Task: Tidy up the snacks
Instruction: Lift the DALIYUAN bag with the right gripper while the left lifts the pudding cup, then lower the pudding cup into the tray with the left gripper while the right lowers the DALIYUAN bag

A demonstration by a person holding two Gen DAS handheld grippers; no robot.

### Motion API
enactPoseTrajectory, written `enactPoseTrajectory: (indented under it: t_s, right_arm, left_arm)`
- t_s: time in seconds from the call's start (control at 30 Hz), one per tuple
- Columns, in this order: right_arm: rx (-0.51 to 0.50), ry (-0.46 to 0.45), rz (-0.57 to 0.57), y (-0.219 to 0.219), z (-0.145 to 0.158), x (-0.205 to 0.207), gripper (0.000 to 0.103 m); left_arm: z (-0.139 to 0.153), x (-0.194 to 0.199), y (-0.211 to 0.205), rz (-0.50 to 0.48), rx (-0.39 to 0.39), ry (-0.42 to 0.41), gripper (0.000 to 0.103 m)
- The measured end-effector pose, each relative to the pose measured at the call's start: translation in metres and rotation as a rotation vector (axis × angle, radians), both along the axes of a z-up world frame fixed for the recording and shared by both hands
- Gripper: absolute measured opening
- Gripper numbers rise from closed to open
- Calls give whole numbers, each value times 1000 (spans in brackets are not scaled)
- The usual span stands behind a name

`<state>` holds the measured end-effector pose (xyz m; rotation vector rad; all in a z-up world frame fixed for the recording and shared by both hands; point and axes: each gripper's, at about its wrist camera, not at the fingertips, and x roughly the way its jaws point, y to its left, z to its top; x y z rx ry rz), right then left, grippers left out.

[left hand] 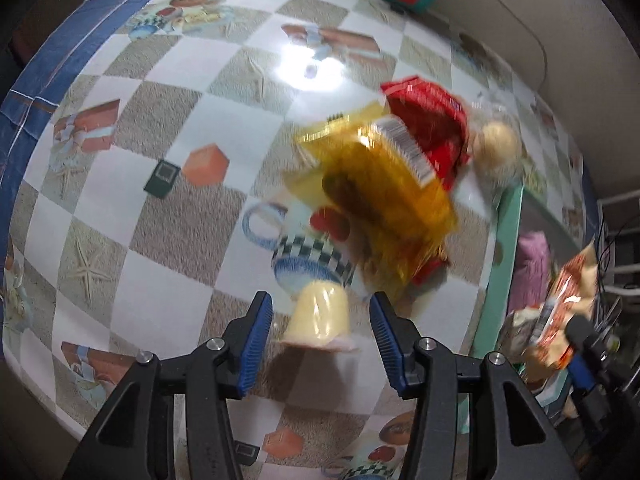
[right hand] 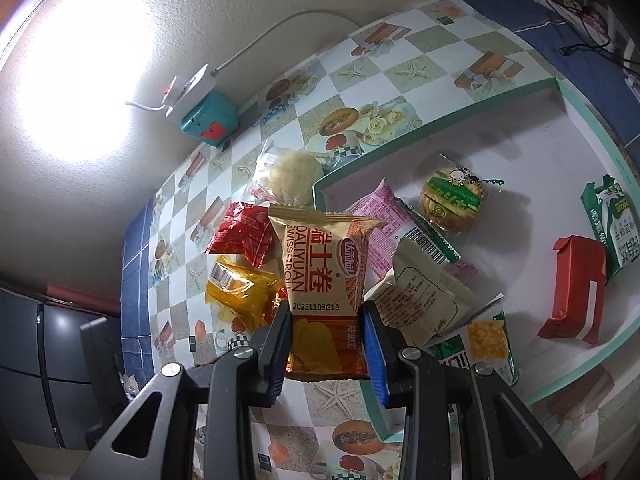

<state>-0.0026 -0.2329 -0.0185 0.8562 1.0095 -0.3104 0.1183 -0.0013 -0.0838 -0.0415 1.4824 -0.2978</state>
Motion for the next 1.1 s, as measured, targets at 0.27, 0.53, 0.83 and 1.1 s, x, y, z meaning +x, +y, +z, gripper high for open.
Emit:
enactPoseTrajectory:
  t_s: [0.27,0.53,0.83,1.1]
  right_arm:
    - [5,-3,0,0,0,0,36]
    - [16,-3,-13,-3,0,-1,36]
    - [17,-12,-15,-4,3,-2,36]
    - [18,-22,-21,-7,8,-4,36]
  left_arm:
    - [-17,-11,-5,-26,7,47,52]
    - [-16,-14,-19,-66,7,26,49]
    - [4,-8,-17,-48,-45,3,49]
    - [49,-3,-16,-32,-124,-88,49]
